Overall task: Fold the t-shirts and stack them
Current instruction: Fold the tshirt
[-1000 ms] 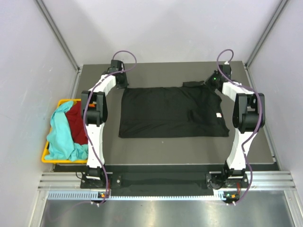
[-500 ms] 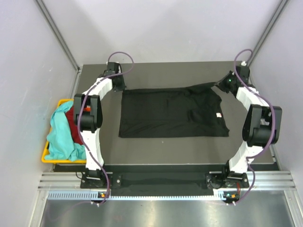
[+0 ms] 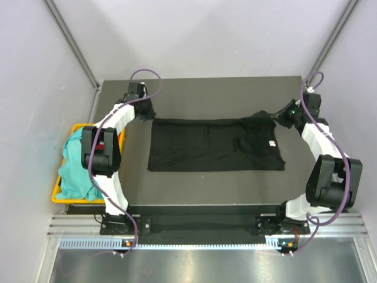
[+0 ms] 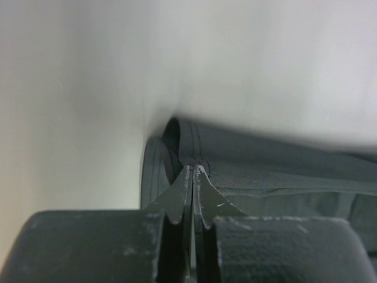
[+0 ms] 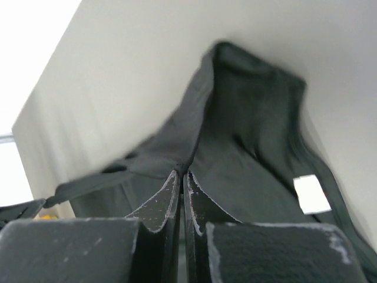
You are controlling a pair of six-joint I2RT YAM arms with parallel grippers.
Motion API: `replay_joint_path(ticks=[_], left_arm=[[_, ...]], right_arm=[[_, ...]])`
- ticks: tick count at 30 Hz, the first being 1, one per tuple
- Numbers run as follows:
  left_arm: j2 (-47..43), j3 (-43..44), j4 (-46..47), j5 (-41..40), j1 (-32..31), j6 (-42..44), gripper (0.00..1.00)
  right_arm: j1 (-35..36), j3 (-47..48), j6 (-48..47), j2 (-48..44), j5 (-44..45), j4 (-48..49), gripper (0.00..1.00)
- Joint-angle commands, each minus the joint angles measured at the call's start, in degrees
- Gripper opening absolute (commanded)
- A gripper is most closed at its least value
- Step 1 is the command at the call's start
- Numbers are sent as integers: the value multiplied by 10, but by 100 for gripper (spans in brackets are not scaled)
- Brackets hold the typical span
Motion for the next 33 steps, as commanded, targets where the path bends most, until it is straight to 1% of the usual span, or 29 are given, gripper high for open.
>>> replay_joint_path(ticks=[1, 5, 15, 20, 22, 25, 27, 33], left_arm=[[-60, -35, -10, 16, 2, -9, 0], [-72, -50, -53, 12, 2, -3, 0], [-120, -75, -83, 17, -1, 3, 0], [-142, -139, -85, 10, -4, 16, 0], [-151, -162, -77, 13, -4, 13, 0], [-164, -188, -72, 20, -9, 6, 0], [-170, -199, -72, 19, -16, 4, 0], [-156, -224, -81, 1, -25, 4, 0]], right_arm=[[-18, -22, -26, -48, -5, -29, 0], [-36, -46, -36, -86, -8, -52, 0], [-66, -104, -76, -160, -27, -101, 0], [-66, -167, -67, -231, -19, -101, 0], [-66, -188, -75, -234, -5, -102, 0], [-66, -208, -86, -223, -16, -111, 0], [-66, -224, -89, -225, -8, -112, 0], [-66, -244, -96, -227, 5, -110, 0]])
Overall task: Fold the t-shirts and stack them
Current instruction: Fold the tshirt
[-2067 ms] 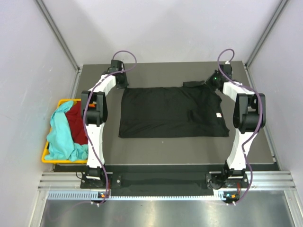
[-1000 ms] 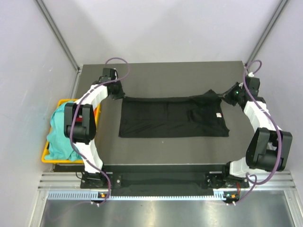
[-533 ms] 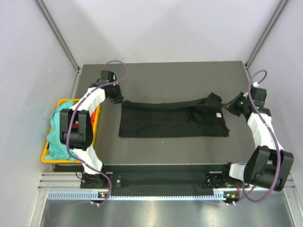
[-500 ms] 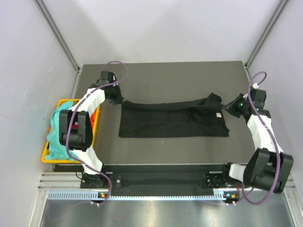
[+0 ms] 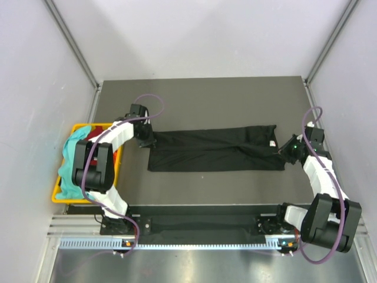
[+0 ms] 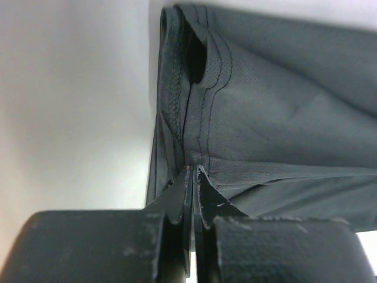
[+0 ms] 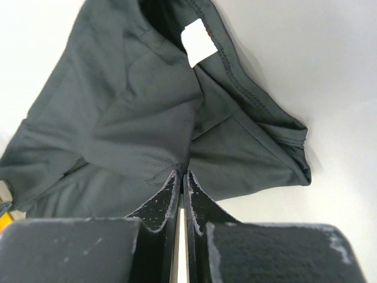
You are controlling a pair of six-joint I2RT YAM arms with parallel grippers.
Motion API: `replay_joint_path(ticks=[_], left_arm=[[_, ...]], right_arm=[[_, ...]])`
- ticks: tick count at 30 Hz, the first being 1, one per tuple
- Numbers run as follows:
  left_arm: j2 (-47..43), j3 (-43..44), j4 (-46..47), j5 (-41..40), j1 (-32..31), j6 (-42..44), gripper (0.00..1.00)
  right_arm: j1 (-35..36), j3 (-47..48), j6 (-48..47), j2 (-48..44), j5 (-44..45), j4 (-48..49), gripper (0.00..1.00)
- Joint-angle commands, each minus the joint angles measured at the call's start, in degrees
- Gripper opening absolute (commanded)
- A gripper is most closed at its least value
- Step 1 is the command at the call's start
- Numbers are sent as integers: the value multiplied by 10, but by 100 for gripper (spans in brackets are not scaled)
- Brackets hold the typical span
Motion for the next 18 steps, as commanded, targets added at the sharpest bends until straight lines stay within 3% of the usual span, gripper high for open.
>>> replay_joint_path(ticks=[1, 9, 12, 16, 18], left_arm=[[-16, -5, -6, -18, -4, -1, 0], [-11, 7, -37, -61, -7, -12, 0], [-19, 17, -47, -64, -6, -13, 6], [-22, 56, -54, -65, -6, -8, 24], [-20, 71, -55, -63, -6, -2, 31]], right_arm=[[-6, -5, -15, -2, 13, 12, 0], [-6, -14, -22, 1, 25, 10, 0], [-6, -17, -22, -1, 20, 1, 0], [-6, -4, -25, 2, 23, -17, 28], [-6, 15, -28, 2, 29, -28, 34]])
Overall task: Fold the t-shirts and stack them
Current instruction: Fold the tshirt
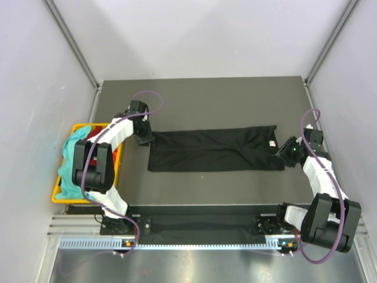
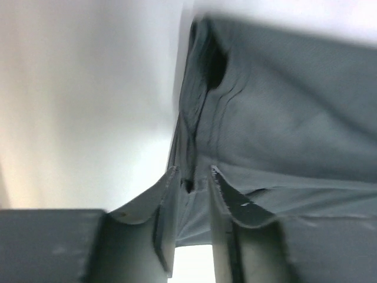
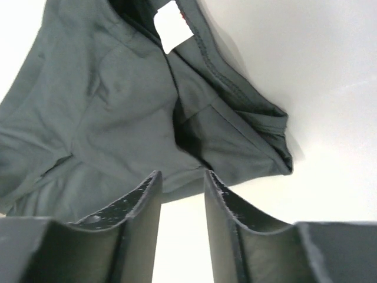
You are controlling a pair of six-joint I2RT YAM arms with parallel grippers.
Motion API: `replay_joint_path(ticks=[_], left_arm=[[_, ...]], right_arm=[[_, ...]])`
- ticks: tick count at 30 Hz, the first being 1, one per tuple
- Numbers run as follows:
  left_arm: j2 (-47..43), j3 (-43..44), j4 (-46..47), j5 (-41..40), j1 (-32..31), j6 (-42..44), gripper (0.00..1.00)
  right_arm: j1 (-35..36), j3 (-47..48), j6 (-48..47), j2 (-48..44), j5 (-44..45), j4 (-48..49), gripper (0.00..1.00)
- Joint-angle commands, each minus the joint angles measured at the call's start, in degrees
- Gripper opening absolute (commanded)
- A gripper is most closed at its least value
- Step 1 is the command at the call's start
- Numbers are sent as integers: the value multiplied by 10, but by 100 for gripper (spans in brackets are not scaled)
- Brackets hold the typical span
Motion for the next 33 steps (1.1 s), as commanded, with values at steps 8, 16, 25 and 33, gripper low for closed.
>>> replay_joint_path(ticks=[8, 16, 25, 33], left_arm=[[44, 108, 8, 7, -1, 21, 41], [119, 153, 1, 38, -1, 33, 43], [155, 191, 19, 31, -1, 49, 32], [185, 222, 15, 33, -1, 49, 4]], right_arm=[[-4, 102, -46, 88, -26, 55, 46], [8, 167, -67, 207, -56, 128, 48], [17, 207, -58, 303, -69, 197, 46], [18, 214, -47, 357, -108, 246, 41]])
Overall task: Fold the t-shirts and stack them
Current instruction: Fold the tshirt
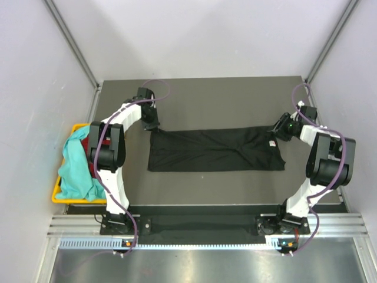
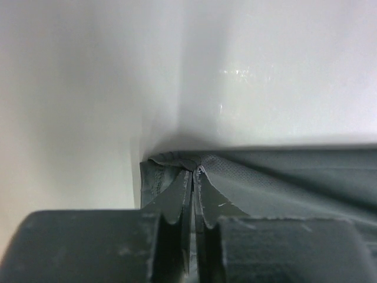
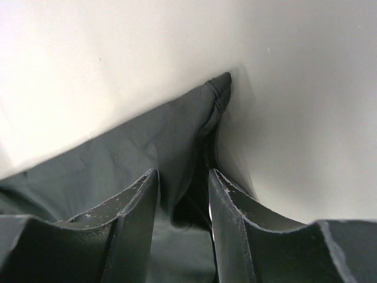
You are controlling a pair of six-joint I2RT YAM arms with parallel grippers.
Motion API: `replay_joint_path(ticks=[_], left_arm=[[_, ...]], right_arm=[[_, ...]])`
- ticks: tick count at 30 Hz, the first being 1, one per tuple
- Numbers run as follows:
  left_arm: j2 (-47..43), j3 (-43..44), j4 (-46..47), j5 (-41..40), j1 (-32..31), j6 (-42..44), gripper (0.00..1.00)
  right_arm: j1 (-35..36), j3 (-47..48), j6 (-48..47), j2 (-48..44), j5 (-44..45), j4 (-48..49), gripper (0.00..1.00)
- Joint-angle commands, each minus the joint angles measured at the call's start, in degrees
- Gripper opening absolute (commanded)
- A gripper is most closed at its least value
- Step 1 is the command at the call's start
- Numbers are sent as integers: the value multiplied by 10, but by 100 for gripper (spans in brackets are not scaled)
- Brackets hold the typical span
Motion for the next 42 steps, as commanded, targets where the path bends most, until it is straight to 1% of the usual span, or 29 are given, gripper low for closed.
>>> replay_joint_path(ticks=[1, 4, 6, 7, 8, 10, 11, 12, 13, 16, 19, 20, 22, 25, 30, 32, 34, 35, 36, 37, 38, 40, 41, 42], left_arm=[[8, 23, 9, 3, -1, 5, 2], [13, 27, 8, -4, -1, 5, 0], [15, 29, 6, -9, -1, 3, 0], [15, 29, 6, -12, -1, 3, 0], [16, 30, 5, -15, -1, 3, 0], [18, 33, 2, -31, -1, 0, 0], [17, 32, 2, -39, 0, -5, 0], [16, 32, 1, -43, 0, -8, 0], [15, 32, 2, -66, 0, -11, 0], [15, 31, 8, -80, 0, -13, 0], [19, 37, 9, -83, 1, -11, 0], [22, 38, 9, -83, 1, -11, 0], [25, 41, 11, -83, 1, -11, 0], [30, 44, 13, -81, 1, -9, 0], [44, 59, -1, -102, 1, -4, 0], [49, 68, -8, -112, 1, 1, 3], [51, 84, -22, -125, 1, 2, 12], [50, 94, -26, -128, 1, 1, 18], [48, 96, -33, -130, 1, 0, 28], [44, 99, -36, -129, 0, -2, 31], [29, 100, -38, -127, -1, -3, 34], [9, 96, -36, -123, -3, -2, 42], [-12, 95, -37, -118, -8, 0, 43], [-24, 91, -38, -114, -10, -1, 43]], right_arm=[[5, 16, 3, 8, -31, 56, 41], [5, 17, 4, 14, -33, 59, 40], [4, 19, 4, 21, -33, 58, 33], [5, 19, 5, 22, -32, 73, 29], [4, 19, 5, 25, -30, 76, 19], [4, 19, 5, 28, -24, 85, 7], [3, 17, 5, 29, -20, 88, 0], [2, 14, 7, 29, -15, 92, 0], [-1, 9, 9, 29, -15, 115, 0], [-8, -20, 26, 21, -9, 160, 0], [-12, -50, 47, 7, 9, 193, 0], [-12, -66, 59, 0, 9, 224, 0], [-12, -75, 65, -3, 6, 242, 0], [-12, -76, 71, 6, 6, 245, 0], [-12, -55, 75, 23, 5, 229, 0], [-12, -43, 71, 23, 7, 220, 1], [-12, -30, 69, 23, 14, 192, 3], [-12, -20, 66, 23, 18, 183, 7], [-12, -15, 65, 22, 24, 172, 10], [-12, -8, 62, 20, 27, 146, 16], [-11, 6, 59, 17, 30, 123, 19], [-7, 29, 52, 11, 80, 64, 26], [-3, 52, 41, 3, 102, -14, 32], [-1, 64, 36, -1, 142, -47, 34]])
